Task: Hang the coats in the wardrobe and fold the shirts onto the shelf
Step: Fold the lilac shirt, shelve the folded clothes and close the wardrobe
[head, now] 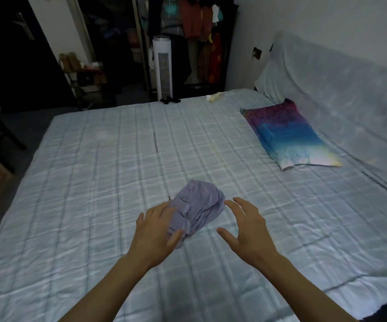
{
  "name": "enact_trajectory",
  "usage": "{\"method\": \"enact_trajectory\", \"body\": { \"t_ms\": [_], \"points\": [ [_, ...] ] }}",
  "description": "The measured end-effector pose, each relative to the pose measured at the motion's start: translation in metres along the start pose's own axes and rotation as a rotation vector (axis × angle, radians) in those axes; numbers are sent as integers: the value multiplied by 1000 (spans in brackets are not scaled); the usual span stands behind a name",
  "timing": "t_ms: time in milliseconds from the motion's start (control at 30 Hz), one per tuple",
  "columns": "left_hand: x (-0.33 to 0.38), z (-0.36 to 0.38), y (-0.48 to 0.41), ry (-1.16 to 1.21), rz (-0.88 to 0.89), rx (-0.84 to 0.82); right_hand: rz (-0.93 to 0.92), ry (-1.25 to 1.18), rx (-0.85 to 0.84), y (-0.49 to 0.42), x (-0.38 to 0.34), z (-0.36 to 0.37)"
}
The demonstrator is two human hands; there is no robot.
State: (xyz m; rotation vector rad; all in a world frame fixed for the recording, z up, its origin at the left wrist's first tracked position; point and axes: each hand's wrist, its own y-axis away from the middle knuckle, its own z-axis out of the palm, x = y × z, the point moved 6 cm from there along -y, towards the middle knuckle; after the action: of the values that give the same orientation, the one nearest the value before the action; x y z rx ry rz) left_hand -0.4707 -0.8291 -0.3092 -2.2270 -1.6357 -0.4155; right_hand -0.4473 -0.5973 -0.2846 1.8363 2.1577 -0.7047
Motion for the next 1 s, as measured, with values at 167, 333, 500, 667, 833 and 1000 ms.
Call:
{"method": "enact_trajectory", "body": {
  "t_ms": [167, 333, 500, 667, 833, 1000],
  "points": [
    [1, 25, -27, 14, -165, 25, -82, -50, -109, -53, 51, 25],
    [-7, 46, -42, 16, -269, 49, -136, -75, -209, -91, 69, 66],
    [-45, 72, -65, 31, -331, 29, -136, -130, -302, -122, 78, 120],
    [-87, 111, -85, 102, -369, -11, -81, -166, -377, -147, 87, 170],
    [-128, 156, -110, 112, -370, -103, -9, -152, -494, -182, 95, 227],
    [-178, 198, -150, 155, -430, -152, 71, -123, -543, -220, 109, 300]
  ]
}}
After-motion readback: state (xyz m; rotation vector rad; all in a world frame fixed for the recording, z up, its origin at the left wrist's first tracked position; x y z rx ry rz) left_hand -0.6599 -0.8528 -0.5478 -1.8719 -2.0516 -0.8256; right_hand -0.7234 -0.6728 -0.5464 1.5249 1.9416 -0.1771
